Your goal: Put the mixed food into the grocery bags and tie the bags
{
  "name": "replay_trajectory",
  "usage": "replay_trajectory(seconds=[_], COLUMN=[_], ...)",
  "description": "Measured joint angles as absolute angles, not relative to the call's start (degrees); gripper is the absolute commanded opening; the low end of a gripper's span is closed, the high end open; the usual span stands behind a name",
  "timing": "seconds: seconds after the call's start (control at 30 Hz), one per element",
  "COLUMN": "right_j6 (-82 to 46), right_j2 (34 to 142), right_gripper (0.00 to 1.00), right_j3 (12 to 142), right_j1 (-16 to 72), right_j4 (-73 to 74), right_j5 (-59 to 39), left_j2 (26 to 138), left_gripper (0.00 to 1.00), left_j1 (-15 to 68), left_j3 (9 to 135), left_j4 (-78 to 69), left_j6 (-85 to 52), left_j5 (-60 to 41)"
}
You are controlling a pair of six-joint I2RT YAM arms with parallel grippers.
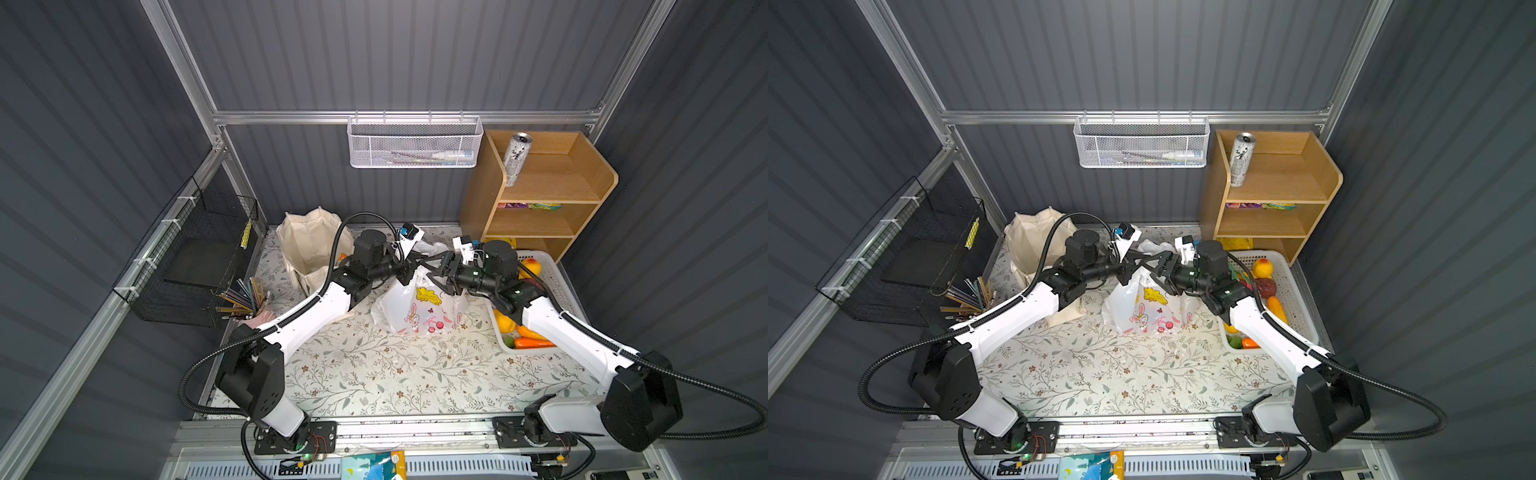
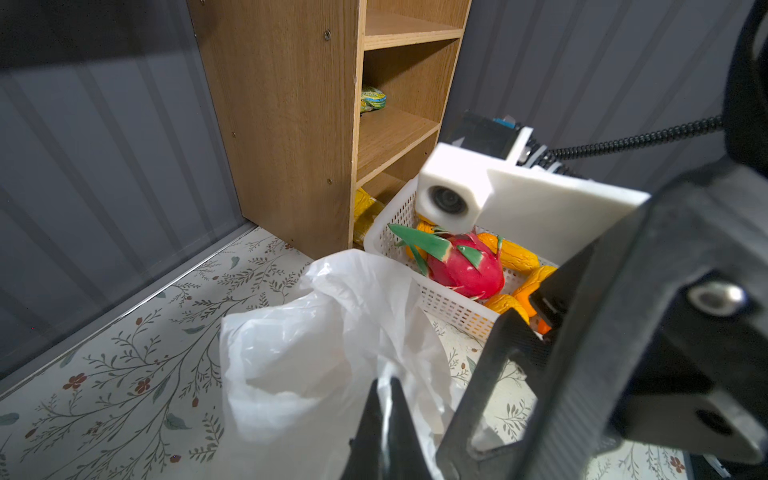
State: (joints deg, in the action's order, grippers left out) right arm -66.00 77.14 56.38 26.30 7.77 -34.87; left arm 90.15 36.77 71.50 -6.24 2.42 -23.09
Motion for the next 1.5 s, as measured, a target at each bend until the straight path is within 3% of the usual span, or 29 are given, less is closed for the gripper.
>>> replay_trajectory(seconds=[0.87,1.17,1.5], right_j6=[-67.0,-67.1,-67.1], right_j2=[82.8,80.2,79.4], right_gripper=[0.81,0.89,0.90], right_j3=[64.0,72.2,75.2], right_j1=[26.2,26.1,27.2], right_j4=[8.0,-3.1,-9.1], right_j5=[-32.3,-27.2,-25.4], left_j2=[88.9,86.7,85.9], left_gripper=[0.00,0.00,0.00], left_j1=[37.4,38.7,38.7], left_j3=[65.5,63.0,62.5], left_j4=[-13.5,-18.5,-19.4], left_j6=[-3.9,-2.9,2.8], left_j5=[-19.7,-12.7,-8.1])
